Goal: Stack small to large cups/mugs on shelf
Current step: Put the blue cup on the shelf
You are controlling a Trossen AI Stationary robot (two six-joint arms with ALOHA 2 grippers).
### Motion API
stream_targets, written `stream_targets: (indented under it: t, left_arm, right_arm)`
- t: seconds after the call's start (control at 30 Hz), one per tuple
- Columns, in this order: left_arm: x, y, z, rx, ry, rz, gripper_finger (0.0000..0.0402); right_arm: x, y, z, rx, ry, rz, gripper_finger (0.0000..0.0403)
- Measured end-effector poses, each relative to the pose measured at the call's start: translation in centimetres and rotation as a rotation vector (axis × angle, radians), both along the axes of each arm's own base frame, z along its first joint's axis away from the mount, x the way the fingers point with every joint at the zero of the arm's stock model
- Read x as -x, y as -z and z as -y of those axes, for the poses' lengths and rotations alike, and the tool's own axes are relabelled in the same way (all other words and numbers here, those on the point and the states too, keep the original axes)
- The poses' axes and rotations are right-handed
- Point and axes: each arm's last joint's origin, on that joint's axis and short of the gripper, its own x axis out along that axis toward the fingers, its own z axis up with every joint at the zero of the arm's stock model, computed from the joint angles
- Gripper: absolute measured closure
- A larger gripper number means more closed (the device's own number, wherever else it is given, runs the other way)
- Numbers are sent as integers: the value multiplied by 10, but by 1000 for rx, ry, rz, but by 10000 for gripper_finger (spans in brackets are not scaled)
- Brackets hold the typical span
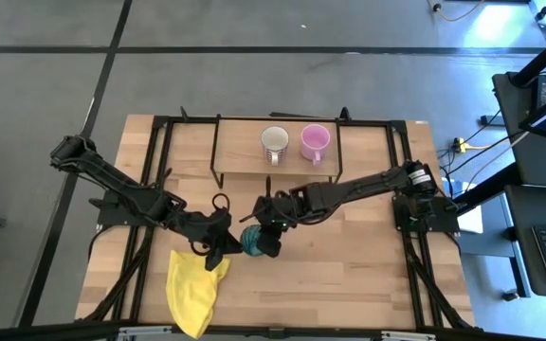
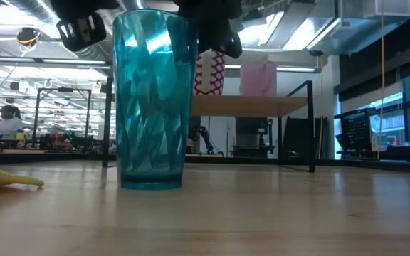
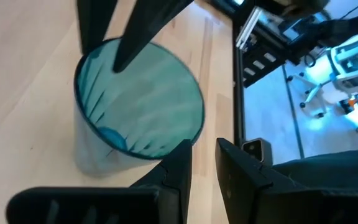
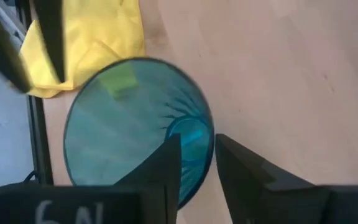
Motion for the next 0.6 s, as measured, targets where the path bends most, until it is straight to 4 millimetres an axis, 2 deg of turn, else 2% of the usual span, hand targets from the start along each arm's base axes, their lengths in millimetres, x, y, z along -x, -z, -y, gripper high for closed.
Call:
stream_targets:
  t: [0.33, 0.4, 0.53, 0.6]
  left_arm:
    - [5, -1, -4, 84, -45, -66, 335]
    - [9, -14, -5, 103, -33, -52, 335]
    - [19, -61, -10, 99, -67, 10, 335]
    - [25, -81, -15, 46, -130, -47, 335]
  right_arm:
    - [-3, -1, 5, 5, -1, 21, 302]
    - [-3, -2, 5, 9, -9, 29, 302]
    - [-4, -2, 5, 11, -11, 38, 302]
    - [-4, -4, 7, 16, -14, 41, 302]
